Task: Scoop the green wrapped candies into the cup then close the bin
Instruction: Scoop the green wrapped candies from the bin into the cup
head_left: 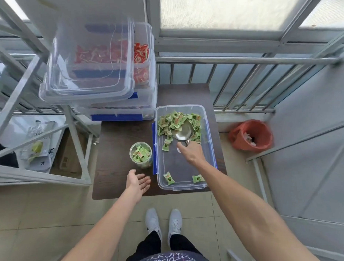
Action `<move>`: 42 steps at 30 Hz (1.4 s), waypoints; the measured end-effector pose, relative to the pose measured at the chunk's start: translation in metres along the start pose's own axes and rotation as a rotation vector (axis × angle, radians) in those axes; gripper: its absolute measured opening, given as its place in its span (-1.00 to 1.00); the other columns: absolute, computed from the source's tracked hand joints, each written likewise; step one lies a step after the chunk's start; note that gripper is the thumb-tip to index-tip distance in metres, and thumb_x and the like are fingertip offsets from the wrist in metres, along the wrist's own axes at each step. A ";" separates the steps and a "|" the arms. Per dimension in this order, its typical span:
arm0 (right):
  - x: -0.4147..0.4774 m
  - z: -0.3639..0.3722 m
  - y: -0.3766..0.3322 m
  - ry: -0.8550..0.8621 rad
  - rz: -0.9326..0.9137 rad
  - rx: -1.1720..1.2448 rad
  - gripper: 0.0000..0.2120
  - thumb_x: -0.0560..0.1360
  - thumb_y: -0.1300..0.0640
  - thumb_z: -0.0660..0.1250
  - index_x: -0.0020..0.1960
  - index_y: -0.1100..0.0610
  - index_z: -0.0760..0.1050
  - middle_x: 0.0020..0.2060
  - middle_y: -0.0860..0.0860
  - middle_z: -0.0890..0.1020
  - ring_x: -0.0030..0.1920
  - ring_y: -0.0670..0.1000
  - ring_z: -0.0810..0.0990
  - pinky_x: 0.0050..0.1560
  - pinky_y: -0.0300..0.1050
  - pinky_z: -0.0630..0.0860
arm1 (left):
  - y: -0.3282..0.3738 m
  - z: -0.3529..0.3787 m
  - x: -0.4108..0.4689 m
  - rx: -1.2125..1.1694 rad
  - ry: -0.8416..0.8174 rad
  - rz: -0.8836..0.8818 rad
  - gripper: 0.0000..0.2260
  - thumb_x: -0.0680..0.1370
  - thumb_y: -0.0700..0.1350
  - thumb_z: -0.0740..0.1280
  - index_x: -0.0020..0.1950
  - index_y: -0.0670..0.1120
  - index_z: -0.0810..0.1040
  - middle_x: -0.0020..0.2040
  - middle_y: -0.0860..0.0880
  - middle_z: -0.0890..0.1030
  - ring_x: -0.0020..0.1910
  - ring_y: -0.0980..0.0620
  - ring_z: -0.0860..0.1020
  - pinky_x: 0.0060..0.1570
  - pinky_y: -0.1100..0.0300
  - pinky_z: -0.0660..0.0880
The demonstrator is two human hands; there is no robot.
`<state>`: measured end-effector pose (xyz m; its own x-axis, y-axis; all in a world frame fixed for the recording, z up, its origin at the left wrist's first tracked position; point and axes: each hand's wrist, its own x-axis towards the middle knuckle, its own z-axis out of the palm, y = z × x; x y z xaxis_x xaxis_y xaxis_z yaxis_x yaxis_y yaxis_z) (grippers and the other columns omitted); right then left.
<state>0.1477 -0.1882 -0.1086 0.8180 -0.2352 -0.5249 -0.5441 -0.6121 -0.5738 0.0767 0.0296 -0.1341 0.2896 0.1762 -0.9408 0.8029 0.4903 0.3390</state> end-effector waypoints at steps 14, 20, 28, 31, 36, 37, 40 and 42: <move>-0.048 -0.043 -0.037 -0.322 -0.274 -0.359 -0.60 0.51 -0.15 0.38 -0.31 0.06 0.32 -0.39 -0.02 0.45 -0.39 -0.01 0.38 -0.37 -0.14 0.29 | 0.052 -0.018 -0.031 -0.116 -0.109 0.348 -0.50 0.66 0.03 0.06 0.55 -0.17 0.28 0.55 -0.10 0.34 0.52 -0.06 0.32 0.42 -0.02 0.27; -0.064 -0.042 -0.055 -0.453 -0.194 -0.590 -0.30 0.31 -0.52 0.33 -0.20 0.17 0.49 -0.30 0.13 0.61 -0.35 0.10 0.52 -0.31 -0.08 0.45 | 0.054 -0.008 -0.042 -0.101 -0.193 0.375 -0.50 0.68 0.03 0.02 0.57 -0.15 0.24 0.53 -0.08 0.36 0.49 -0.03 0.35 0.39 0.02 0.25; -0.076 -0.037 -0.083 -0.473 -0.164 -0.739 -0.44 0.39 -0.43 0.34 -0.18 0.11 0.46 -0.20 0.07 0.62 -0.30 0.06 0.51 -0.26 -0.10 0.45 | 0.056 -0.015 -0.043 -0.116 -0.227 0.360 -0.48 0.66 0.06 0.03 0.58 -0.14 0.24 0.56 -0.08 0.32 0.51 -0.03 0.32 0.40 0.03 0.23; -0.082 -0.036 -0.100 -0.481 -0.124 -0.780 -0.50 0.43 -0.36 0.36 -0.12 0.10 0.45 -0.21 0.07 0.58 -0.32 0.04 0.46 -0.29 -0.10 0.41 | 0.058 -0.018 -0.045 -0.117 -0.243 0.358 -0.48 0.67 0.06 0.03 0.58 -0.14 0.23 0.57 -0.09 0.31 0.52 -0.04 0.31 0.41 0.02 0.22; -0.088 -0.034 -0.134 -0.544 -0.017 -0.905 -0.45 0.40 -0.35 0.37 0.17 0.03 0.44 -0.29 0.03 0.41 -0.38 0.04 0.28 -0.24 -0.05 0.28 | 0.059 -0.019 -0.047 -0.106 -0.253 0.355 -0.48 0.68 0.06 0.02 0.59 -0.14 0.20 0.58 -0.10 0.27 0.54 -0.05 0.27 0.46 -0.01 0.18; -0.090 -0.034 -0.140 -0.552 -0.012 -0.937 -0.46 0.41 -0.34 0.36 0.18 0.02 0.43 -0.29 0.04 0.38 -0.36 0.04 0.29 -0.22 -0.04 0.29 | 0.059 -0.019 -0.048 -0.097 -0.244 0.359 -0.48 0.68 0.06 0.01 0.60 -0.15 0.19 0.58 -0.11 0.27 0.54 -0.06 0.27 0.46 -0.01 0.19; -0.099 -0.038 -0.159 -0.539 -0.014 -0.972 -0.32 0.45 -0.33 0.36 0.38 0.10 0.41 0.03 0.13 0.55 -0.09 0.09 0.49 -0.01 -0.03 0.47 | 0.057 -0.016 -0.051 -0.091 -0.217 0.358 -0.48 0.68 0.04 0.01 0.60 -0.16 0.19 0.57 -0.11 0.29 0.52 -0.07 0.31 0.43 0.00 0.23; -0.107 -0.044 -0.168 -0.538 -0.010 -0.966 -0.25 0.48 -0.29 0.38 0.50 0.12 0.33 0.31 0.12 0.52 0.10 0.11 0.51 0.17 -0.02 0.49 | 0.053 -0.013 -0.059 -0.097 -0.202 0.372 -0.51 0.68 0.03 0.01 0.55 -0.17 0.26 0.47 -0.11 0.42 0.41 -0.06 0.43 0.40 0.02 0.26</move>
<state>0.1602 -0.0936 0.0718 0.5064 -0.0119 -0.8622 0.0282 -0.9991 0.0303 0.0951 0.0565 -0.0609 0.6539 0.1905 -0.7322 0.5745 0.5047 0.6444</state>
